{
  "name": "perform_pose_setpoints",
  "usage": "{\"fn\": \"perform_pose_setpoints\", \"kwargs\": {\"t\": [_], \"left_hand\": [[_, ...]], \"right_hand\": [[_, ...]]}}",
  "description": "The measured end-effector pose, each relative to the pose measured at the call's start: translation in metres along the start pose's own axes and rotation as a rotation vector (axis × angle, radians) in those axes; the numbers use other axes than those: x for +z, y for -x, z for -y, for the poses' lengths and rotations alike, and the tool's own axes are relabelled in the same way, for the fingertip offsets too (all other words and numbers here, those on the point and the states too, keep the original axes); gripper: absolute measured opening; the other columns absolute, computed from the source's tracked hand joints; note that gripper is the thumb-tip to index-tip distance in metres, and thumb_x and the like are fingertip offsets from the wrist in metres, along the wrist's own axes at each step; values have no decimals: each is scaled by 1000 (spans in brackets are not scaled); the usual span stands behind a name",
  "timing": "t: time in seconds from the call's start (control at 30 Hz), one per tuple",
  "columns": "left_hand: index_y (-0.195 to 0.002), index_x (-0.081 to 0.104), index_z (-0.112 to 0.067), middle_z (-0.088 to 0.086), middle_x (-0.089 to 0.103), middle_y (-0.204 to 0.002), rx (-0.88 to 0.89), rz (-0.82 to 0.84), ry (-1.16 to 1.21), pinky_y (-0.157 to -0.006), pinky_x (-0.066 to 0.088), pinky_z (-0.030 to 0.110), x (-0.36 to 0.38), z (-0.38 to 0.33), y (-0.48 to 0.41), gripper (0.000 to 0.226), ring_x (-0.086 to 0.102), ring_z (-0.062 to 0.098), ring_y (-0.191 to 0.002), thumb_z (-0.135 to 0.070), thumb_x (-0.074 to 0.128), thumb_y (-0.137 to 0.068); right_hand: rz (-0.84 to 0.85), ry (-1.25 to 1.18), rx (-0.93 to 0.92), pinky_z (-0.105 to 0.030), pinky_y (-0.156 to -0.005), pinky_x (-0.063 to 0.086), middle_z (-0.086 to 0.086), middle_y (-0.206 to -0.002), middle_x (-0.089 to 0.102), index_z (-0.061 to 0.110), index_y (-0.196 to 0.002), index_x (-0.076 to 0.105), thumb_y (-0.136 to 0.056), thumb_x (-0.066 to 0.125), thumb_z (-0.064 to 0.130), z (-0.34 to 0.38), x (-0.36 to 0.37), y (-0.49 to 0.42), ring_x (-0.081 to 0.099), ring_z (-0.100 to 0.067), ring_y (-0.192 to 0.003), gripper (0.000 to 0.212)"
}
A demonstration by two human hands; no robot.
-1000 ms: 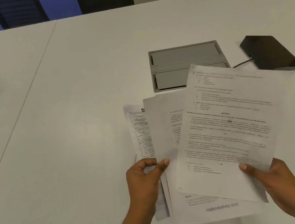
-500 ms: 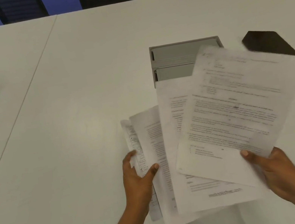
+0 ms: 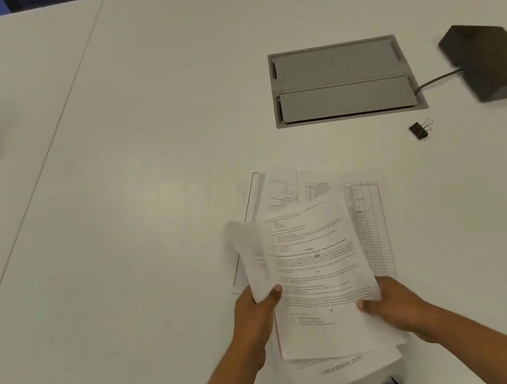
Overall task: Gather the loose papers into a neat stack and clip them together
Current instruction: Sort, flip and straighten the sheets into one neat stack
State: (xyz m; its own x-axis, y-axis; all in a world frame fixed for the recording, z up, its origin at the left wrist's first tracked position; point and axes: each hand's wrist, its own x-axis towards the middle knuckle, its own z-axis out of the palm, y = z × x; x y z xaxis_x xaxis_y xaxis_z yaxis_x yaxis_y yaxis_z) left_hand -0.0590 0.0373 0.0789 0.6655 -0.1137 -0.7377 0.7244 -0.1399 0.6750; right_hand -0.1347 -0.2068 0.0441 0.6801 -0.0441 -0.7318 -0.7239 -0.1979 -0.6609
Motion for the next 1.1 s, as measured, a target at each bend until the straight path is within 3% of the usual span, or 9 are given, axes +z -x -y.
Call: {"fn": "perform_pose_setpoints", "kwargs": {"t": [0.17, 0.3, 0.37, 0.47, 0.53, 0.63, 0.73, 0.87, 1.1], "left_hand": [[-124, 66, -18, 2, 75, -114, 138, 124, 82, -94, 56, 46, -1, -23, 18, 31, 72, 23, -105, -16, 65, -93], [-130, 60, -15, 9, 71, -123, 223, 244, 187, -96, 54, 45, -4, -50, 31, 42, 68, 27, -114, -16, 63, -88], [-133, 58, -19, 6, 70, -126, 225, 259, 218, -100, 51, 46, -3, -57, 32, 45, 66, 26, -117, -17, 63, -89], [-135, 56, -22, 8, 69, -128, 170, 274, 222, -104, 46, 55, -3, -58, 26, 44, 63, 33, -119, -14, 63, -92], [-135, 56, -21, 13, 69, -125, 126, 296, 199, -99, 50, 57, -2, -57, 24, 46, 66, 38, -114, -4, 59, -92], [-133, 59, -18, 16, 70, -123, 144, 357, 170, -93, 53, 57, -2, -61, 24, 53, 66, 42, -110, 10, 54, -88], [-128, 62, -14, 14, 71, -121, 270, 334, 117, -92, 54, 58, 4, -77, 28, 46, 68, 38, -109, 11, 56, -90], [-111, 70, -17, 5, 76, -110, 454, 229, 58, -83, 59, 53, 31, -103, 31, 27, 73, 28, -99, -1, 65, -90], [-106, 71, -22, -1, 76, -101, 760, 98, 20, -77, 62, 41, 67, -122, 17, 24, 73, 24, -96, -10, 73, -86]], "right_hand": [[35, -118, -83, -37, -96, 54, 5, -122, 71, 28, -122, 64, -81, 77, 16, 22, -20, 16, 69, -11, -108, 44], [167, -458, -69, -41, -103, 47, 0, -131, 66, 25, -133, 58, -92, 62, 38, 45, -30, 24, 63, -20, -120, 43], [201, -631, 60, -42, -95, 52, -9, -124, 70, 20, -124, 66, -96, 51, 42, 54, -30, 28, 69, -26, -110, 38], [248, -651, 111, -42, -85, 57, -16, -118, 72, 12, -120, 69, -87, 68, 36, 54, -25, 29, 71, -31, -100, 41], [225, -540, 43, -39, -87, 57, -14, -121, 71, 10, -128, 63, -80, 78, 19, 50, -24, 29, 70, -30, -107, 52], [163, -389, -116, -40, -99, 52, -6, -127, 69, 16, -132, 58, -79, 73, -1, 53, -32, 31, 65, -23, -117, 58], [-7, -260, -332, -38, -99, 52, 5, -122, 71, 27, -124, 62, -71, 78, 6, 71, -44, 47, 66, -16, -116, 60], [-218, -393, -567, -38, -84, 59, -1, -117, 73, 23, -118, 66, -74, 74, 6, 100, -56, 63, 70, -21, -108, 48], [-330, -591, -786, -30, -80, 57, -1, -109, 75, 22, -112, 68, -73, 79, 19, 123, -68, 52, 70, -23, -105, 40]]}}
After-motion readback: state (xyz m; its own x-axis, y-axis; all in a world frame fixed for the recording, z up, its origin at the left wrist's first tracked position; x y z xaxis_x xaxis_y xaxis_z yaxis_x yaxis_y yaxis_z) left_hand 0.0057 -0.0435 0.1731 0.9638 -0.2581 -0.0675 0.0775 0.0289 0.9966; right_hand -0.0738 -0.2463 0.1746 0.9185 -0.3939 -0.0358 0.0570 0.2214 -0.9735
